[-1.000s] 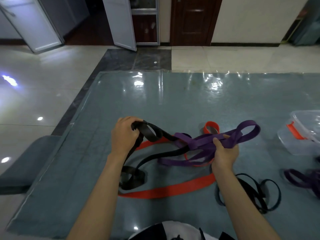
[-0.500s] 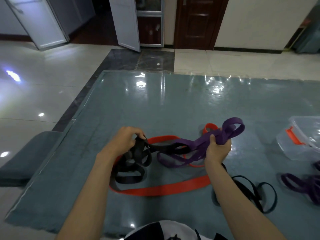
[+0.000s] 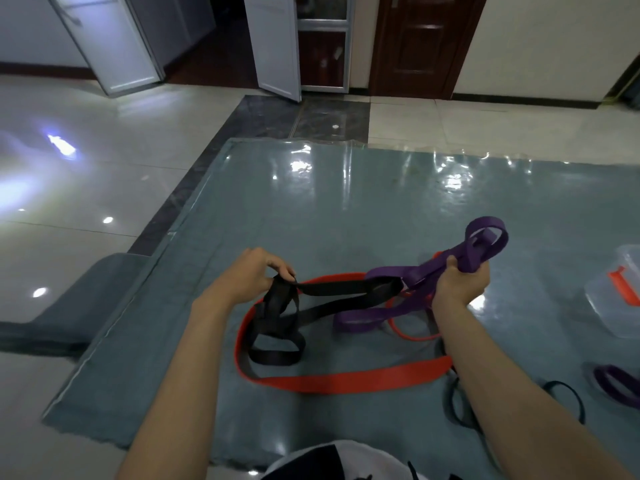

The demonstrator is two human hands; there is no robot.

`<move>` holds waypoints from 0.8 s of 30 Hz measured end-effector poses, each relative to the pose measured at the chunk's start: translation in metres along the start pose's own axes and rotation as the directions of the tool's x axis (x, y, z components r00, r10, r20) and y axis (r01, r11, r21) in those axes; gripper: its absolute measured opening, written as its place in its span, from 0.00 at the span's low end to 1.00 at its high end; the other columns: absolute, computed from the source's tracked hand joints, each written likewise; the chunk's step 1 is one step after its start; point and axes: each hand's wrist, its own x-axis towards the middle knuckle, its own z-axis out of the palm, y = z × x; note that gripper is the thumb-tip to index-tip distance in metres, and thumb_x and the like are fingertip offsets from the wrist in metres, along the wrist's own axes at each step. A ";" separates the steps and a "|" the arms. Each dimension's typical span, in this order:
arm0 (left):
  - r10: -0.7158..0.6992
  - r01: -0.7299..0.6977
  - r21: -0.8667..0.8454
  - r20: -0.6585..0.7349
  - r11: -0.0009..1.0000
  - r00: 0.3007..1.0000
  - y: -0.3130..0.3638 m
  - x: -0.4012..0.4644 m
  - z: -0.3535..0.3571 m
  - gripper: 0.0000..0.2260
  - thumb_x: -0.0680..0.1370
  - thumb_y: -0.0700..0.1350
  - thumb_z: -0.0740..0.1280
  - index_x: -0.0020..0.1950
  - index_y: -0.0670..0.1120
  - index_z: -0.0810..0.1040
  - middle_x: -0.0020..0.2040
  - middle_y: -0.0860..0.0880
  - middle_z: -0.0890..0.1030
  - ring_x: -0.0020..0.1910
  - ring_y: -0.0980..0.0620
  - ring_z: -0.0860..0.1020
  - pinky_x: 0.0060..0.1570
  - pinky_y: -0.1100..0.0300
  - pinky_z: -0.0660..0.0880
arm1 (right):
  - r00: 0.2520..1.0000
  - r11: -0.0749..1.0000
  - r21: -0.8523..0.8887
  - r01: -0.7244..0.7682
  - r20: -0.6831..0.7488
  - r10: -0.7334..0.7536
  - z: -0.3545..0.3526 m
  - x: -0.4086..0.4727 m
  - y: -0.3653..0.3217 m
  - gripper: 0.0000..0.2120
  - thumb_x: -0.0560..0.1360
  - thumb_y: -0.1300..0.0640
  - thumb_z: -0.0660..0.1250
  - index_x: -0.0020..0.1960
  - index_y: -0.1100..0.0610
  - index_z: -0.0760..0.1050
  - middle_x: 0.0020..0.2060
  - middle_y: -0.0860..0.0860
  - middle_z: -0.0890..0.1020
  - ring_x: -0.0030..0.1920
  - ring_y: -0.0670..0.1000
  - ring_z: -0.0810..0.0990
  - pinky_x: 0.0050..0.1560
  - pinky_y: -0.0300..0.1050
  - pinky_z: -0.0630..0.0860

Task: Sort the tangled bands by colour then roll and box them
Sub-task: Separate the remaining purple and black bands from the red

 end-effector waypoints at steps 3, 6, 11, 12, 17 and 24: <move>-0.002 0.004 -0.048 0.037 0.999 0.999 -0.001 -0.004 -0.002 0.09 0.74 0.30 0.77 0.47 0.43 0.90 0.53 0.51 0.89 0.53 0.60 0.85 0.58 0.72 0.76 | 0.996 0.996 0.054 -0.069 -0.058 0.072 0.006 0.001 -0.003 0.18 0.76 0.69 0.72 0.60 0.52 0.80 0.48 0.47 0.83 0.49 0.49 0.84 0.52 0.36 0.82; 0.010 0.000 -0.093 0.107 0.996 0.994 -0.001 -0.008 -0.001 0.11 0.73 0.31 0.79 0.47 0.46 0.91 0.53 0.54 0.89 0.55 0.63 0.84 0.60 0.71 0.76 | 0.974 0.967 0.178 -0.182 -0.105 0.202 0.011 0.001 -0.006 0.20 0.76 0.70 0.72 0.60 0.49 0.79 0.50 0.46 0.84 0.51 0.50 0.85 0.56 0.44 0.83; 0.021 -0.003 -0.118 0.152 0.993 0.988 -0.001 -0.008 0.010 0.13 0.72 0.29 0.78 0.46 0.47 0.91 0.52 0.55 0.88 0.54 0.66 0.84 0.57 0.70 0.78 | 0.957 0.928 0.237 -0.287 0.031 0.288 0.014 -0.005 -0.008 0.24 0.75 0.72 0.72 0.67 0.54 0.79 0.56 0.51 0.84 0.57 0.56 0.85 0.60 0.50 0.83; 0.025 -0.013 -0.111 0.115 0.994 0.993 0.002 -0.005 0.014 0.15 0.72 0.28 0.77 0.46 0.48 0.91 0.52 0.56 0.88 0.53 0.67 0.84 0.57 0.68 0.79 | 0.955 0.933 0.211 -0.293 0.111 0.275 0.015 -0.008 -0.007 0.22 0.74 0.72 0.73 0.64 0.56 0.79 0.58 0.55 0.84 0.59 0.59 0.85 0.61 0.54 0.83; 0.139 -0.136 -0.090 0.024 0.987 0.990 0.025 0.005 0.031 0.15 0.74 0.25 0.72 0.47 0.44 0.90 0.52 0.56 0.86 0.55 0.58 0.84 0.55 0.56 0.83 | 0.907 0.955 0.039 -0.295 0.324 0.267 0.021 -0.031 -0.003 0.16 0.72 0.73 0.75 0.56 0.58 0.82 0.53 0.58 0.85 0.59 0.65 0.85 0.62 0.61 0.82; 0.130 -0.172 -0.405 -0.129 0.898 0.983 0.037 -0.005 0.016 0.11 0.74 0.25 0.74 0.49 0.38 0.89 0.57 0.43 0.87 0.58 0.51 0.85 0.52 0.60 0.81 | 0.965 0.981 -0.100 -0.163 0.191 0.180 0.016 -0.038 0.007 0.14 0.74 0.71 0.74 0.55 0.57 0.83 0.55 0.58 0.87 0.55 0.60 0.86 0.59 0.56 0.84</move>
